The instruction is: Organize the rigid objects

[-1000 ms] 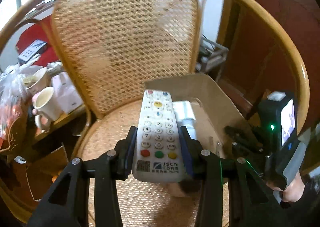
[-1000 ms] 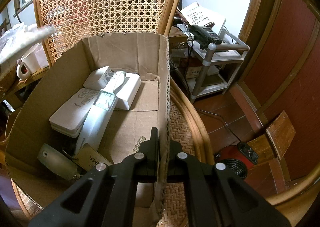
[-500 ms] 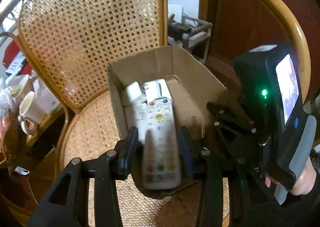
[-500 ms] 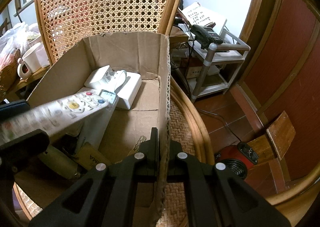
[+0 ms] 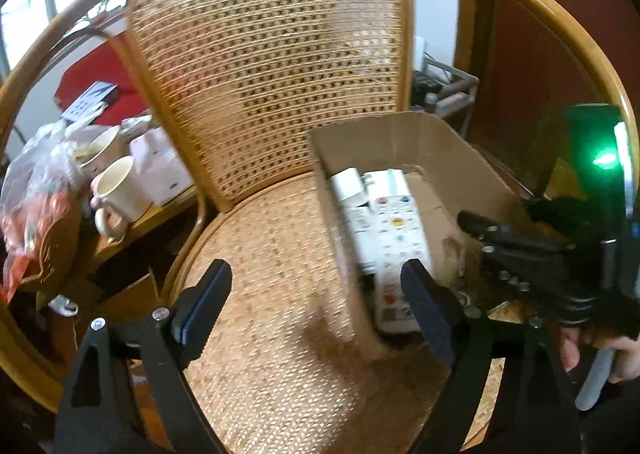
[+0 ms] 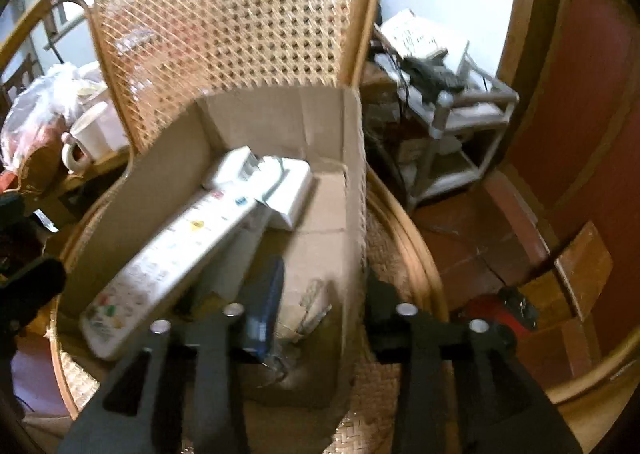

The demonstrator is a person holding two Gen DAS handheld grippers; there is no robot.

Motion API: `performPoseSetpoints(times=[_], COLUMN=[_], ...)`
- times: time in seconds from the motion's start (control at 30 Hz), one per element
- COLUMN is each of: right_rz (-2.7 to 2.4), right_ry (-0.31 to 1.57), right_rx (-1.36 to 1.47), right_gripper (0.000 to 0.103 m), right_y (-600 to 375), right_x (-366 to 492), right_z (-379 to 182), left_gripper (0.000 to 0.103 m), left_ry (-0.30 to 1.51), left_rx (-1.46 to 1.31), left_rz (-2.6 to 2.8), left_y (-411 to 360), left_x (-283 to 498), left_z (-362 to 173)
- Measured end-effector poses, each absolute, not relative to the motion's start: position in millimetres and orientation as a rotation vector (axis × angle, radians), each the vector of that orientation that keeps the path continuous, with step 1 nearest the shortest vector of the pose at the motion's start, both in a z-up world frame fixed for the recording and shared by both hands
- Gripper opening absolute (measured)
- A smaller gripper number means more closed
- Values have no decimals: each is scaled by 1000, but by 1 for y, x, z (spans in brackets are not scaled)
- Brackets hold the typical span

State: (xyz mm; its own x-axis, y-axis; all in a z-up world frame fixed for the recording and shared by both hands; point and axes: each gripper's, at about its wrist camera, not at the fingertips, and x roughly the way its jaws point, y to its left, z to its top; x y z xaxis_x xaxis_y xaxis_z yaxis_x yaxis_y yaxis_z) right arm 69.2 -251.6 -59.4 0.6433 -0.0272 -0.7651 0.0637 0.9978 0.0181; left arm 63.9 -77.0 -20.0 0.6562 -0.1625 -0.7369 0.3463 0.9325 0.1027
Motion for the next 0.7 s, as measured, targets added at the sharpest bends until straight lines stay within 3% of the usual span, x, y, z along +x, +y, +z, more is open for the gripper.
performPoseSetpoints(times=[0.07,0.2,0.27,0.7], right_rz=[-43,-24,-18,33], right_ry=[833,761,716,580], right_rx=[33,39,60,35], right_gripper=[69,86,102,103], right_y=[-247,-241,-240,-225], right_x=[63,48,39,-30], right_z=[-50,-29,-17,14], left_gripper=[91,96,100,103], left_ry=[791,741,708,583], left_rx=[240,235,222,151], left_rz=[-262,-216,-205,-150], left_y=[-68,-52,-44,-12], left_x=[61,48,39,-6], left_z=[-18,-13,-8,9])
